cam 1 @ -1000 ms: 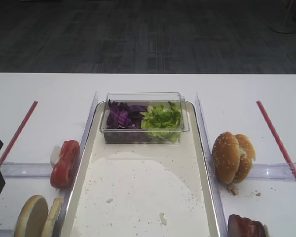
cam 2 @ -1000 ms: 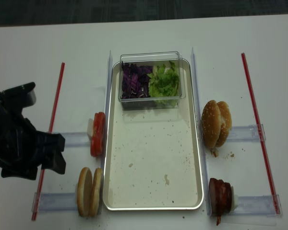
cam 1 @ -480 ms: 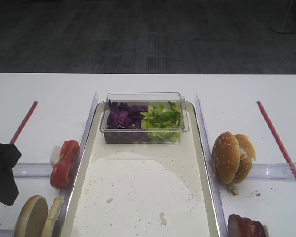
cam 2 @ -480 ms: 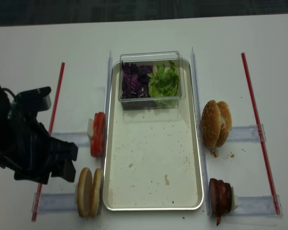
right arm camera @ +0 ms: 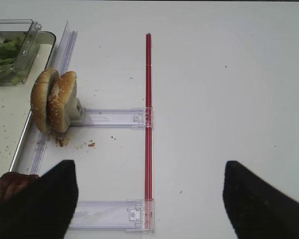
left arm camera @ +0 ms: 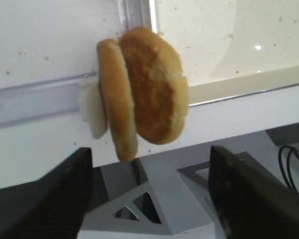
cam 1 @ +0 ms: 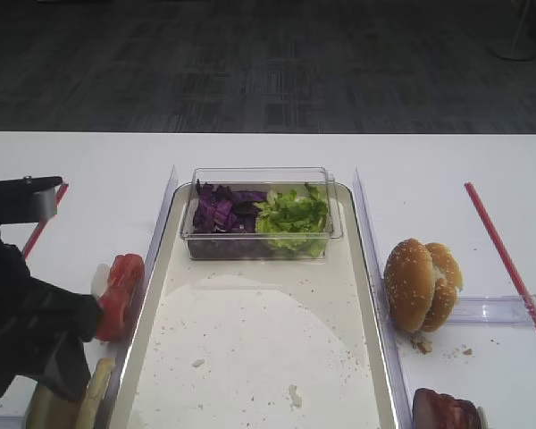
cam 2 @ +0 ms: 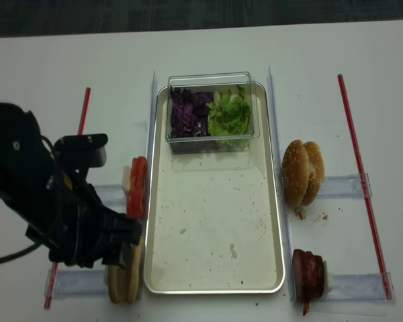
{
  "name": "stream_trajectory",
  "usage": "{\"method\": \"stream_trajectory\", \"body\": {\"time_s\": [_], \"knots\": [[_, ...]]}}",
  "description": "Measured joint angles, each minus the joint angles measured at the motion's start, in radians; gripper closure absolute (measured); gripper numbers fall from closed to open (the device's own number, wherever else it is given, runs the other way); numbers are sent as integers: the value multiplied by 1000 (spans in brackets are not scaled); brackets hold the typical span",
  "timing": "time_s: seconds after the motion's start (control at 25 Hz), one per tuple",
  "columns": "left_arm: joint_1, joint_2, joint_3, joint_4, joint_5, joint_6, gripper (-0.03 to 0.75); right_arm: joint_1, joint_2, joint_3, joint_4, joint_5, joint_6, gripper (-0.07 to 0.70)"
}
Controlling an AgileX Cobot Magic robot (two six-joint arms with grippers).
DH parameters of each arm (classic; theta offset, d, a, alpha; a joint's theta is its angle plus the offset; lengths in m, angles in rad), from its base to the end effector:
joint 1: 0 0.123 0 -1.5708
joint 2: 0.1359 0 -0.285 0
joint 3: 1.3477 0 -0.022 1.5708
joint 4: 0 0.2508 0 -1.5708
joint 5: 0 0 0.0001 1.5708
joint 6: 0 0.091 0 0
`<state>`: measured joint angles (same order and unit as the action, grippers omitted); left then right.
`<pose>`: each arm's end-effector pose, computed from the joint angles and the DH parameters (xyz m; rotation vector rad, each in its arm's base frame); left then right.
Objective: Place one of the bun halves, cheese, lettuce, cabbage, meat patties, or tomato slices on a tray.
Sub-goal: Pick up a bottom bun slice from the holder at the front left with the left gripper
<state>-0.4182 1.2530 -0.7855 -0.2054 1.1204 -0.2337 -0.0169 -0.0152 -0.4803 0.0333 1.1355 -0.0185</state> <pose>0.1727 -0.0950 0.2414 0.1580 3.1159 -0.3137 -0.0082 0.0029 0.2659 -0.0047 2.1232 0.0194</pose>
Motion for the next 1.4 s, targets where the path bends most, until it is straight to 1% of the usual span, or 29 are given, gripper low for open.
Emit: {"method": "stream_trajectory", "body": {"time_s": [0.24,0.4,0.48,0.64,0.88,1.04,1.24,1.4], "knots": [[-134,0,0,0,-38,-52,263,0,0,0,0,0,0,18],[-200,0,0,11,-53,-82,263,0,0,0,0,0,0,18],[-218,0,0,29,-58,-102,263,0,0,0,0,0,0,18],[-224,0,0,47,-62,-115,263,0,0,0,0,0,0,18],[-226,1,0,53,-98,-122,265,0,0,0,0,0,0,18],[-226,5,0,69,-112,-124,286,0,0,0,0,0,0,18],[-226,87,-2,71,-123,-115,297,0,0,0,0,0,-2,18],[-226,149,-2,71,-158,-101,297,0,0,0,0,0,-2,18]]}}
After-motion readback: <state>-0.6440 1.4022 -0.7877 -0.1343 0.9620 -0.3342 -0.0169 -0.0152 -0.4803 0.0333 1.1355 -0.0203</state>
